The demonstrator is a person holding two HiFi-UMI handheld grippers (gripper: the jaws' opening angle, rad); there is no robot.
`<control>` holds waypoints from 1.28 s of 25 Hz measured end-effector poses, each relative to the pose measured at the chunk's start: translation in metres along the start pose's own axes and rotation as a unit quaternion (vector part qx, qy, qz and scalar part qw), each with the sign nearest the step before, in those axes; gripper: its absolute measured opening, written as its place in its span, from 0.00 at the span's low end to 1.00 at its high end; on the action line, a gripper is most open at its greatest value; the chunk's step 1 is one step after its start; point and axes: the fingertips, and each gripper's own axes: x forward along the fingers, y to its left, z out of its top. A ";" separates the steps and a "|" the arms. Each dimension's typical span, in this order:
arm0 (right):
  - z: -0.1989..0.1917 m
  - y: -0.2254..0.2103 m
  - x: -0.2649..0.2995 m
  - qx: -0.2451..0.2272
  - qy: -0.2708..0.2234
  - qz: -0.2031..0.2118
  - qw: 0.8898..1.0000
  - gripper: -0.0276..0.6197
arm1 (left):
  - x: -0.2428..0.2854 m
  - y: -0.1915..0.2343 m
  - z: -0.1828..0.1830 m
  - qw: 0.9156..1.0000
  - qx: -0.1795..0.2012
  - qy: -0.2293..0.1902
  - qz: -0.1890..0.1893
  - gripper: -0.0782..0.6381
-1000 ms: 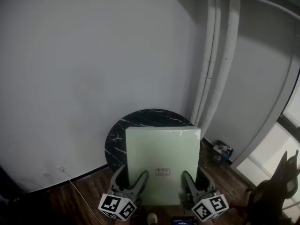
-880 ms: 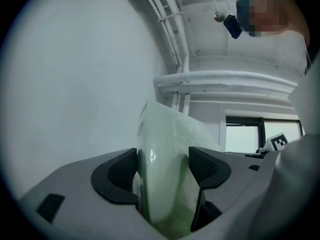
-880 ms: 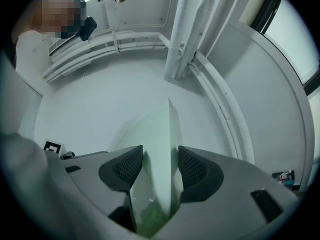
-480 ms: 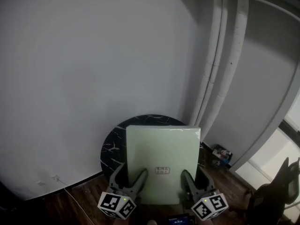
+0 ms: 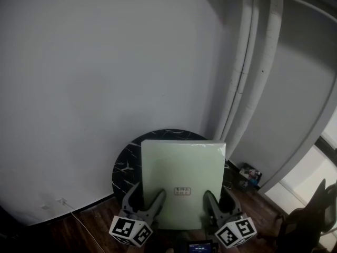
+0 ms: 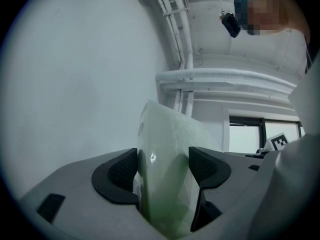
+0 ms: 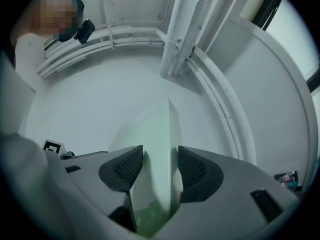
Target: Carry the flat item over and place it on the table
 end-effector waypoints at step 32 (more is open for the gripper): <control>-0.047 -0.043 0.077 0.019 0.057 -0.003 0.998 0.37 | 0.060 0.058 -0.045 0.998 -0.025 0.041 0.035 0.57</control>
